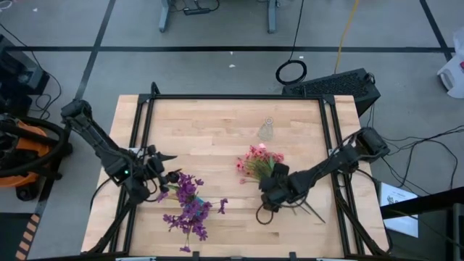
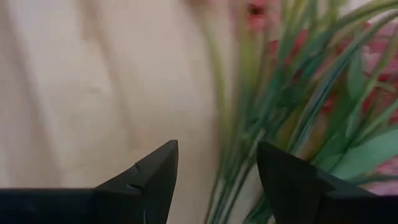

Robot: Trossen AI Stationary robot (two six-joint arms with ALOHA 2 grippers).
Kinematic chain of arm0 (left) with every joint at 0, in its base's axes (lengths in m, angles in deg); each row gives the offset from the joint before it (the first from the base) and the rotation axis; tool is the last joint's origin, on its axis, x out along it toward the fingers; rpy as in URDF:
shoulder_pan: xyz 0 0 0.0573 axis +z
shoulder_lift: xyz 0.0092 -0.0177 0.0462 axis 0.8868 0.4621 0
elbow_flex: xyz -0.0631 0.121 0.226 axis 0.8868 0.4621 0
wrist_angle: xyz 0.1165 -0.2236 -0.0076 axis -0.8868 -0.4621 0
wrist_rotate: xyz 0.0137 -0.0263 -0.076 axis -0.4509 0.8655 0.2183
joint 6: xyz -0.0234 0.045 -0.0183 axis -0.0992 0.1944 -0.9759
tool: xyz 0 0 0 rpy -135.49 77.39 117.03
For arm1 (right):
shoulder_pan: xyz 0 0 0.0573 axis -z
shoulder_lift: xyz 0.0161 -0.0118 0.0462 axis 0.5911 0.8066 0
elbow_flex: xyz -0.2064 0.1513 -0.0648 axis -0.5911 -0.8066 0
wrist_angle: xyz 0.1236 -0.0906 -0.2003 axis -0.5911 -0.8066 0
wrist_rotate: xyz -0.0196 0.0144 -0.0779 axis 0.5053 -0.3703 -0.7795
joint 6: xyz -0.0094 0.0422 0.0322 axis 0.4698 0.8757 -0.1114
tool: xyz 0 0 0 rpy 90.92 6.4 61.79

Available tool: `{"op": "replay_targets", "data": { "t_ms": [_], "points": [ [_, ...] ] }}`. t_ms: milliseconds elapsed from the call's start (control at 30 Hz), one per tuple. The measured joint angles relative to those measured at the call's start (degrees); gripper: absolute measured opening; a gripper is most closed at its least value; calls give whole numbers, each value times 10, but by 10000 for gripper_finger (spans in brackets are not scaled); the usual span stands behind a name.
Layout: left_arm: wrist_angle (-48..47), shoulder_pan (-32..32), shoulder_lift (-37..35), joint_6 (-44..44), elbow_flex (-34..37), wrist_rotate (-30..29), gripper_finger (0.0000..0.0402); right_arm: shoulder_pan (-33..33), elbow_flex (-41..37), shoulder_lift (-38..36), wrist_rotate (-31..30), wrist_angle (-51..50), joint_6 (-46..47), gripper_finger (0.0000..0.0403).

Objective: Sort flowers into vase by color
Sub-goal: Put the left pink flower into the transparent vase

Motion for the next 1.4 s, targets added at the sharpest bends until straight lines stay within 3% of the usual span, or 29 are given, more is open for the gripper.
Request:
{"op": "replay_targets", "data": {
  "t_ms": [333, 733, 1067, 1267, 1400],
  "points": [
    [21, 71, 0, 5, 28, 21, 253, 54, -50, 0, 33, 22, 8, 194],
    [49, 94, 0, 18, 50, 37, 253, 53, -69, 2, 20, 118, 57, 9],
    [49, 94, 0, 18, 50, 39, 253, 26, -48, -28, 21, 152, 68, 4],
    [50, 94, 0, 18, 50, 77, 253, 23, -34, -103, 59, 161, 79, 2],
    [51, 94, 0, 22, 50, 100, 253, 18, -34, -163, 43, 170, 64, 2]
  ]
}}
